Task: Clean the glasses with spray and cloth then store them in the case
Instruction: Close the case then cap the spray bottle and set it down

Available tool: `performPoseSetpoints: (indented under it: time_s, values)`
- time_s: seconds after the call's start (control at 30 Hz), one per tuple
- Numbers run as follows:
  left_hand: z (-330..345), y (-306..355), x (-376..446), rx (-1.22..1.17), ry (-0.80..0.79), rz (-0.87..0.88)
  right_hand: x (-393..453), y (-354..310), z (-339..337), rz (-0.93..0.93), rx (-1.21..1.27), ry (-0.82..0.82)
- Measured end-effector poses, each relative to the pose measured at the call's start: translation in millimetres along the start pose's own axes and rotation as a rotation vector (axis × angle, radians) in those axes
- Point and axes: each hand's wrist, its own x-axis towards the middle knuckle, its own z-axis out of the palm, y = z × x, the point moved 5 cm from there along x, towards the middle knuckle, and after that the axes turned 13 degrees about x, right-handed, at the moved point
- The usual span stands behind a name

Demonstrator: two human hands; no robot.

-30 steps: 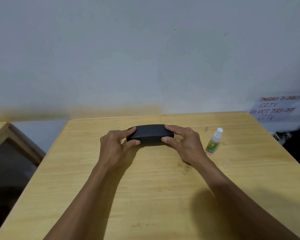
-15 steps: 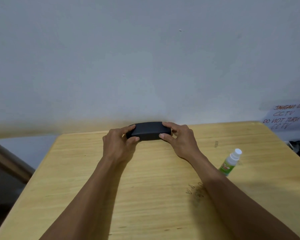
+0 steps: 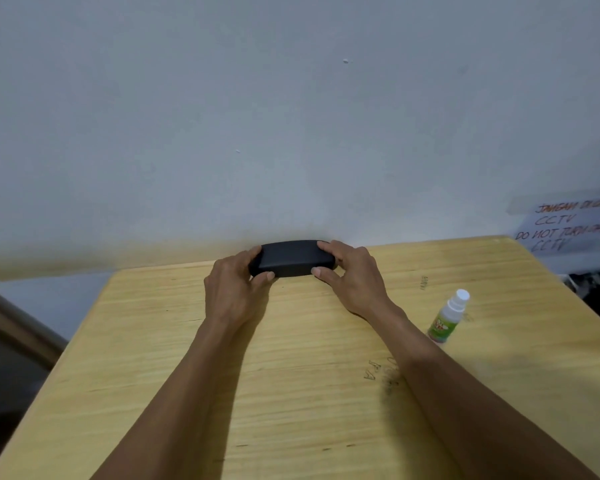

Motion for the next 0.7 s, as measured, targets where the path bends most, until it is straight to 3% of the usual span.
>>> performPoseSetpoints:
  time_s: [0.17,0.33,0.57,0.7]
  values:
    - [-13.0,1.4,-35.1,-0.057,0.018,-0.083,-56.1,-38.5,-14.9,-0.002,0.042,0.094]
    - [-19.3,24.0,-90.4,-0.107,-0.001,-0.052,-156.9,-63.0,-49.9,0.022,0.111,0.058]
    - [9.8,99.4,-142.7,-0.223,-0.017,0.035,-215.9,-10.0,-160.4,-0.037,-0.065,0.477]
    - [41.7,143.3,-151.5,-0.285,-0.035,0.046,-210.2,13.5,-175.3,0.073,-0.095,0.353]
